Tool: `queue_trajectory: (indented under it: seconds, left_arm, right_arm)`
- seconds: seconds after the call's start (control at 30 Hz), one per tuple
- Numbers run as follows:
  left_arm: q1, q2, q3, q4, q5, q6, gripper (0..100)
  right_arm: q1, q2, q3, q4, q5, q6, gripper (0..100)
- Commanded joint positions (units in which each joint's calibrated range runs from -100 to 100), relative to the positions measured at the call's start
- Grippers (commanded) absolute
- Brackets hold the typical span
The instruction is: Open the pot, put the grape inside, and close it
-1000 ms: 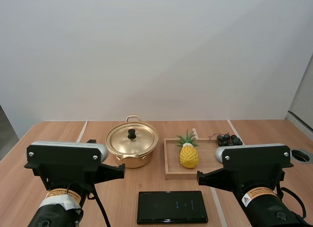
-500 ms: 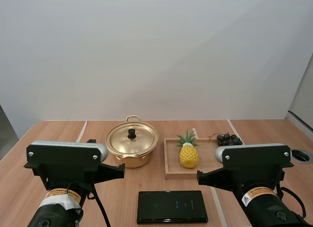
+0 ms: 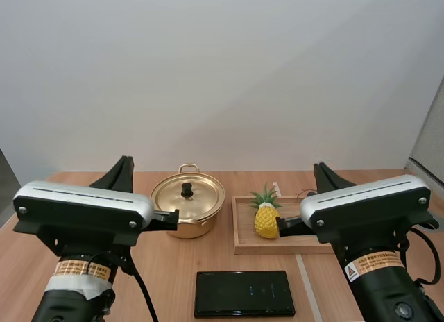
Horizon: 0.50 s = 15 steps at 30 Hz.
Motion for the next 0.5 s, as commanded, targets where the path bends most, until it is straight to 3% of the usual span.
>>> queue_trajectory:
  seconds: [0.0,0.13,0.27,0.33,0.47]
  left_arm:
    - [-0.22,-0.2,0.0,1.7,-18.8,6.9,0]
    - [-0.22,-0.2,-4.2,-5.4,-21.8,8.6,0]
    - [-0.22,-0.2,-13.4,-16.5,-14.6,11.6,0]
    - [-0.22,1.0,-19.1,-19.0,-7.9,13.2,0]
    - [-0.22,5.8,-30.7,-19.4,4.2,13.5,0]
  right_arm:
    - [-0.2,-0.3,0.0,-1.1,-17.2,-6.2,0]
    - [-0.2,-0.3,-6.9,11.5,-11.0,-14.5,0]
    - [-0.2,-0.2,-19.8,27.4,8.0,-22.7,0]
    - [-0.2,1.9,-26.8,30.3,16.2,-24.7,0]
    - [-0.2,7.6,-39.5,30.3,22.8,-24.7,0]
